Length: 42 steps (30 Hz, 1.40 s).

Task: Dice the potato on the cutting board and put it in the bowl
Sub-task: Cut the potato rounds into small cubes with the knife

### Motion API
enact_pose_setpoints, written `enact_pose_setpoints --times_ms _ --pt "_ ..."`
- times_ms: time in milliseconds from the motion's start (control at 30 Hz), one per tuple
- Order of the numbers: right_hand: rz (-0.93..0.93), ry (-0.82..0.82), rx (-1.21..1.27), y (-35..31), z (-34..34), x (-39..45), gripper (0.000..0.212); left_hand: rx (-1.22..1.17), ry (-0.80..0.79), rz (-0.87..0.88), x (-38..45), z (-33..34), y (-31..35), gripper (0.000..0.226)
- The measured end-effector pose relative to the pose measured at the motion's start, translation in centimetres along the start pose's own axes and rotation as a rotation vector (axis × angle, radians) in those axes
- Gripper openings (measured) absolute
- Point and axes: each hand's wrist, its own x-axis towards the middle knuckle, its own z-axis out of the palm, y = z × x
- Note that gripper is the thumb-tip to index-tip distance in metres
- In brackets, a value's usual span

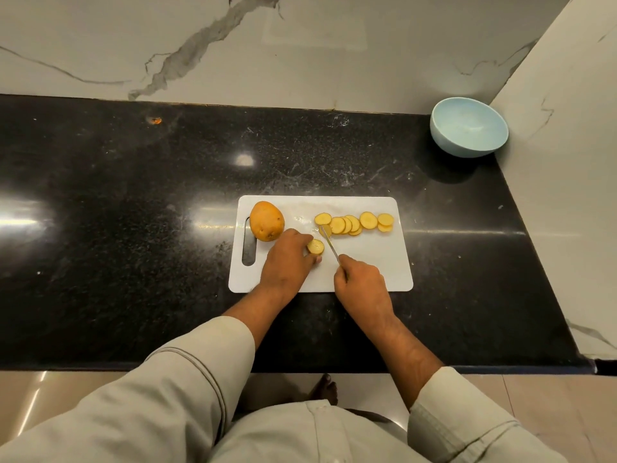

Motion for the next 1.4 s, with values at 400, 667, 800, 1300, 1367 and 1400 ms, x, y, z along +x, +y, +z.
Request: enact_pose_setpoints --times_ms 400,667,800,1300,1367,1400 --pt "-0.031 -0.011 0.012 0.3 -0.1 0.1 0.038 -0.044 -0.043 -0.08 0.1 0.0 0.1 0.052" --pt "-0.039 -0.047 -0.021 0.5 -0.4 0.2 0.043 -0.114 0.029 -0.113 -0.4 0.0 0.1 0.047" --pt "-0.019 -0.053 -0.02 -0.1 -0.4 -0.4 0.046 -0.119 -0.012 -0.097 0.0 -0.2 -0.2 0.048" --pt "0.042 -0.059 -0.069 -0.4 -0.7 -0.3 0.044 -0.053 -0.012 -0.022 0.2 0.8 1.1 0.037" --pt "0.037 -0.064 -0.077 -0.3 -0.6 -0.5 0.044 -0.038 -0.007 -0.012 0.1 0.6 1.1 0.033" --pt "0.036 -0.066 -0.074 -0.3 -0.5 -0.6 0.044 -0.025 -0.005 -0.011 0.0 0.5 1.0 0.033"
